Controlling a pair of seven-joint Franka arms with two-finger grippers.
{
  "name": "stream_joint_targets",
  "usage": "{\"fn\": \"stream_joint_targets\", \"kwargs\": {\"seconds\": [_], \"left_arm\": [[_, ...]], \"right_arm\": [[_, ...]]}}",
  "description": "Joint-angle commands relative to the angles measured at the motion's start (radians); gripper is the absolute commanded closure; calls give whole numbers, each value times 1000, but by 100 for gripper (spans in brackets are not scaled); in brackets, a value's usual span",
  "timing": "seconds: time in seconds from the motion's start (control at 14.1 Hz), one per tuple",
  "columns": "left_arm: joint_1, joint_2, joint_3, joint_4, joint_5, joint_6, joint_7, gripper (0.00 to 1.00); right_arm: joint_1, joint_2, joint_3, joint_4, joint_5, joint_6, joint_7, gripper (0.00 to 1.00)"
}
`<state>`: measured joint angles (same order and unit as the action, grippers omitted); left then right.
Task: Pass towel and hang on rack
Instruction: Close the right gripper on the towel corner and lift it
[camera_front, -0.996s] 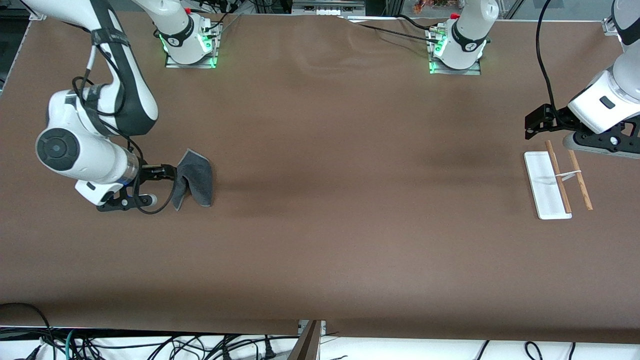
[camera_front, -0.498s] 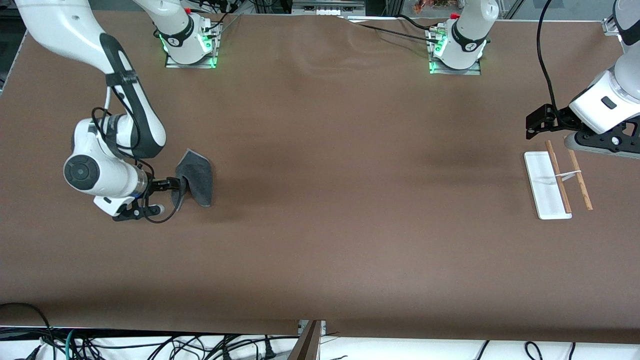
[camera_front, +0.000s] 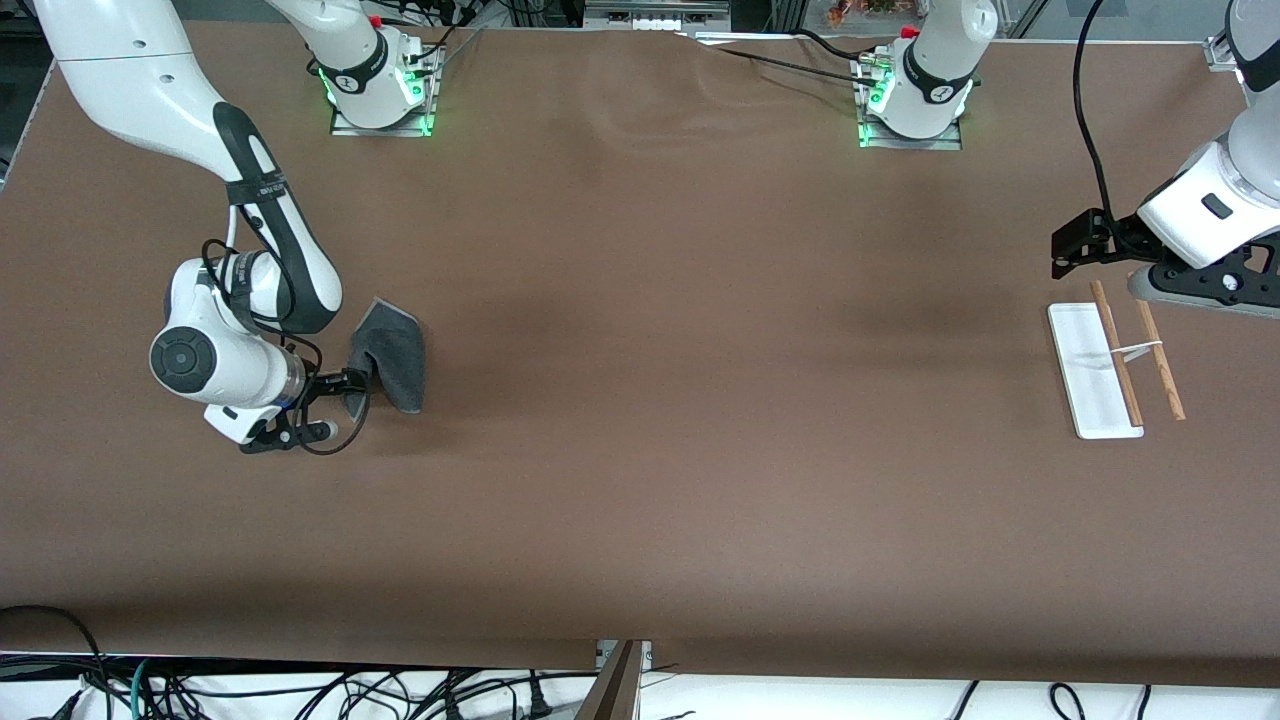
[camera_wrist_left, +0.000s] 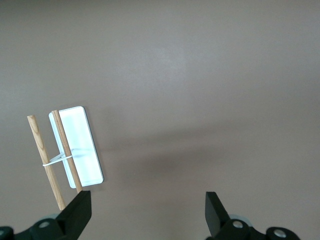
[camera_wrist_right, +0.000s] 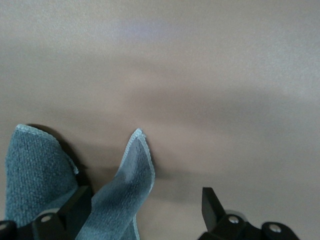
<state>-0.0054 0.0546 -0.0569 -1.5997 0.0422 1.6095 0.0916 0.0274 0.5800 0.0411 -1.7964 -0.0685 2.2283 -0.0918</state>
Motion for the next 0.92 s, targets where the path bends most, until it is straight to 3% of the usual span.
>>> {"fn": "stream_joint_targets", "kwargs": {"seconds": [0.0, 0.36, 0.64, 0.85], "left_arm": [[2, 13, -3, 30, -11, -26, -4, 0], [5, 13, -1, 30, -10, -39, 3, 0], [5, 13, -1, 30, -10, -42, 3, 0], [4, 13, -1, 30, -10, -43, -6, 0]], "right_arm": [[-3, 23, 6, 20, 6, 20, -22, 3], [3, 47, 6, 20, 12, 57, -20, 9], [14, 54, 6, 20, 12, 64, -19, 24], [14, 70, 6, 20, 27, 102, -20, 30]]}}
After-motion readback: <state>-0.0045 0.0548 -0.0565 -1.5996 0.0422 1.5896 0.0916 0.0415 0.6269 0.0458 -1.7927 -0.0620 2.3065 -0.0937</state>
